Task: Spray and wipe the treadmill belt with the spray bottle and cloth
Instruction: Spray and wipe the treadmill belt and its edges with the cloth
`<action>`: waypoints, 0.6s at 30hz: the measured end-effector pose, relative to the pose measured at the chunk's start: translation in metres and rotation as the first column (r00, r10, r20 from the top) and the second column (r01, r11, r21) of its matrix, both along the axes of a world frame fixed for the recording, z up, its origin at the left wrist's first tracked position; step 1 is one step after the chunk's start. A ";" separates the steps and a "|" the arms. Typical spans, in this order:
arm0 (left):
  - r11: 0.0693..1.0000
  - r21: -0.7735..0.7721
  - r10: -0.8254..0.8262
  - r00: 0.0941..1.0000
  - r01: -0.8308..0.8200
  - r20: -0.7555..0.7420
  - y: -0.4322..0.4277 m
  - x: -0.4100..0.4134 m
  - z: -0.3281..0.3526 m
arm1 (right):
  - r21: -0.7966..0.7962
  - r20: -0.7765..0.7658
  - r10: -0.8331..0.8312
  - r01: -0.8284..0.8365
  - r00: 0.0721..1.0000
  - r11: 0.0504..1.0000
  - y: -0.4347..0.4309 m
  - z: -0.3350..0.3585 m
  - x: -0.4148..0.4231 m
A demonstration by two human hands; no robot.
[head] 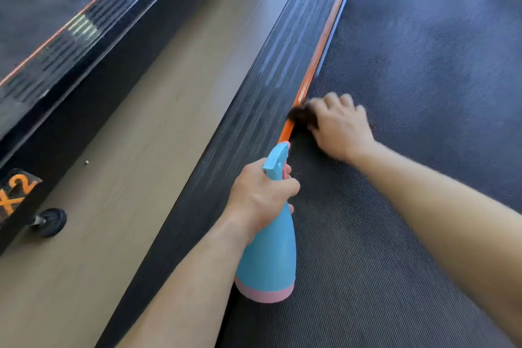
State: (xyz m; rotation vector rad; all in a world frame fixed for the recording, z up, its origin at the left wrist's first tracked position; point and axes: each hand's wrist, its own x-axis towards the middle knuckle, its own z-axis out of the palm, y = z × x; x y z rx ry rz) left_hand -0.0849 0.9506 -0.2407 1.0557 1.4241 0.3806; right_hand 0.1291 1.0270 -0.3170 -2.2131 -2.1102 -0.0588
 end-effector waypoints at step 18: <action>1.000 -0.005 -0.022 1.000 0.022 0.015 0.002 0.003 -0.004 | 0.026 -0.067 0.022 -0.020 0.998 0.999 0.022 -0.005 0.009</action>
